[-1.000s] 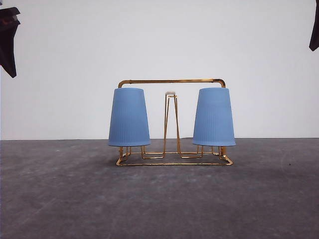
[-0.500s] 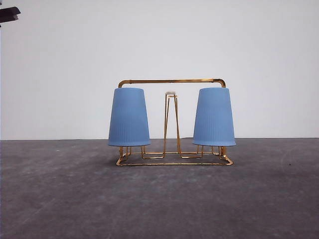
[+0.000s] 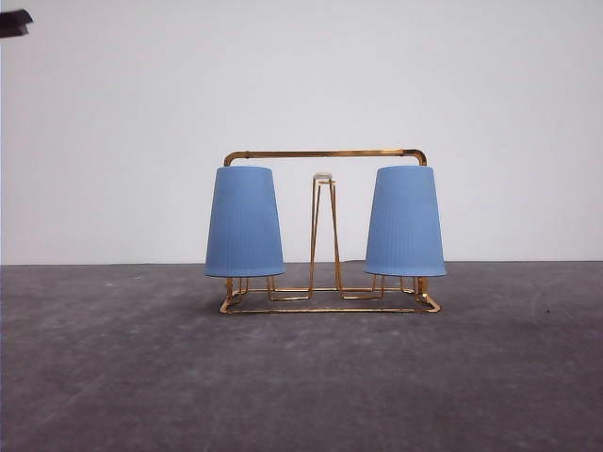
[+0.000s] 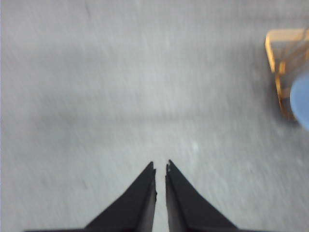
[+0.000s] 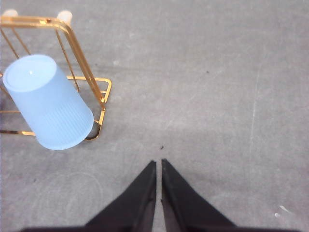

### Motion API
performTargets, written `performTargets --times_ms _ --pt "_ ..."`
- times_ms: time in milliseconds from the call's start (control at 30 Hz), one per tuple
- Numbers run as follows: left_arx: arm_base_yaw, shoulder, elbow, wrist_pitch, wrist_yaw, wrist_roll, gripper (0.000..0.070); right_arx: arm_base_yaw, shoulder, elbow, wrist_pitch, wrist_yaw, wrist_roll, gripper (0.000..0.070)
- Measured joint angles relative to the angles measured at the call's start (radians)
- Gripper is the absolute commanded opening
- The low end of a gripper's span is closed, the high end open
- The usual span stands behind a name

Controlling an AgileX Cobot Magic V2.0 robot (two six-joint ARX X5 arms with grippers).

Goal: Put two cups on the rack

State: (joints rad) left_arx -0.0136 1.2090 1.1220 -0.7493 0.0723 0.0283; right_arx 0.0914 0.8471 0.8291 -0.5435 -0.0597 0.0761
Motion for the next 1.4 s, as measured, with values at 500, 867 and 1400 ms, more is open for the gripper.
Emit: performTargets --times_ms 500,867,1400 --pt "0.000 -0.815 -0.923 0.644 0.001 -0.012 0.0016 0.000 0.000 0.000 0.039 0.000 0.000 0.0015" --pt "0.000 -1.205 -1.088 0.560 -0.008 -0.018 0.0016 0.000 -0.001 0.000 0.039 0.000 0.000 0.0015" --pt "-0.002 -1.205 -1.088 0.552 -0.063 -0.049 0.0016 0.000 0.000 0.000 0.039 0.000 0.000 0.0015"
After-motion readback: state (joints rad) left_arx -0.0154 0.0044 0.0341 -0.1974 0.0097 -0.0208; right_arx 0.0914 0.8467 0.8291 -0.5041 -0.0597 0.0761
